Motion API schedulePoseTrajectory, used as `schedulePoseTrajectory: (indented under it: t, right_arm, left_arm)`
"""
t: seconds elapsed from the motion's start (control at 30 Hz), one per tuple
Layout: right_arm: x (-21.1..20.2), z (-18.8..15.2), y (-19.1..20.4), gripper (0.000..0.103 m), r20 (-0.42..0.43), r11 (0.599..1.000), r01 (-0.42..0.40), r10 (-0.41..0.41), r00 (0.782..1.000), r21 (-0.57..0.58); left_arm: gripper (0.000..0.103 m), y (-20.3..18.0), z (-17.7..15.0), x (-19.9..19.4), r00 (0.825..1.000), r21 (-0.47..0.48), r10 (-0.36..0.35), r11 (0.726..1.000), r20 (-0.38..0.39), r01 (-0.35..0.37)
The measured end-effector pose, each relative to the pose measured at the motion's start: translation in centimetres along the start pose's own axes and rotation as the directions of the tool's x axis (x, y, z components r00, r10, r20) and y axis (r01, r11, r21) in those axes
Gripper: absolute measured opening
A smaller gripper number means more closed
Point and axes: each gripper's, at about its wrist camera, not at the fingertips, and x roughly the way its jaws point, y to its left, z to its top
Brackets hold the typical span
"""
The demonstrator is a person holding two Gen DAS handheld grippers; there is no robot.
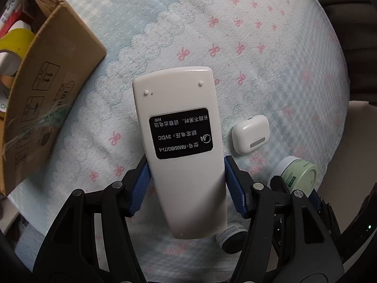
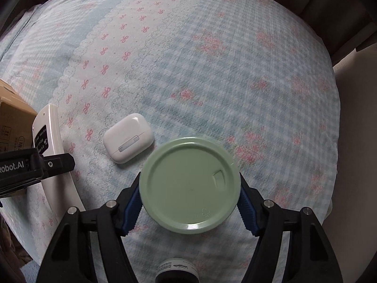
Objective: Organize rigid objects
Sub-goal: 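Grasp the white remote with the left tool while the right tool grasps the green-lidded jar, then carry the white remote and green-lidded jar into the cardboard box and release both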
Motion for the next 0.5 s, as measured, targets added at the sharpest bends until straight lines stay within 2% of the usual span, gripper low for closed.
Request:
schedulePoseTrajectory:
  t: [0.1, 0.23, 0.27, 0.4, 0.5]
  right_arm:
    - [-1.9, -0.2, 0.4, 0.067, 0.022, 1.0, -0.002, 0.001, 1.0, 0.01]
    - [-5.4, -1.7, 0.9, 0.067, 0.057, 1.0, -0.002, 0.0, 0.998, 0.023]
    - [-5.8, -1.1, 0.9, 0.067, 0.066, 1.0, 0.003, -0.005, 0.998, 0.02]
    - [-8.8, -0.9, 1.9, 0.067, 0.105, 1.0, 0.018, -0.02, 0.994, 0.021]
    - [-11.5, -1.3, 3.1, 0.067, 0.138, 1.0, 0.0, -0.004, 0.99, 0.026]
  left_arm:
    - [0.057, 0.0, -0.4, -2.3, 0.999, 0.031, -0.04, 0.999, 0.019, 0.04]
    - [0.057, 2.4, 0.6, -6.5, 0.995, 0.06, -0.085, 0.995, 0.049, 0.082]
    - [0.057, 2.4, 1.2, -7.5, 0.994, 0.069, -0.092, 0.994, 0.055, 0.088]
    - [0.057, 3.9, -0.1, -12.2, 0.991, 0.138, -0.097, 0.987, 0.094, 0.083]
    - [0.057, 5.2, 0.8, -15.2, 0.986, 0.163, -0.101, 0.983, 0.135, 0.079]
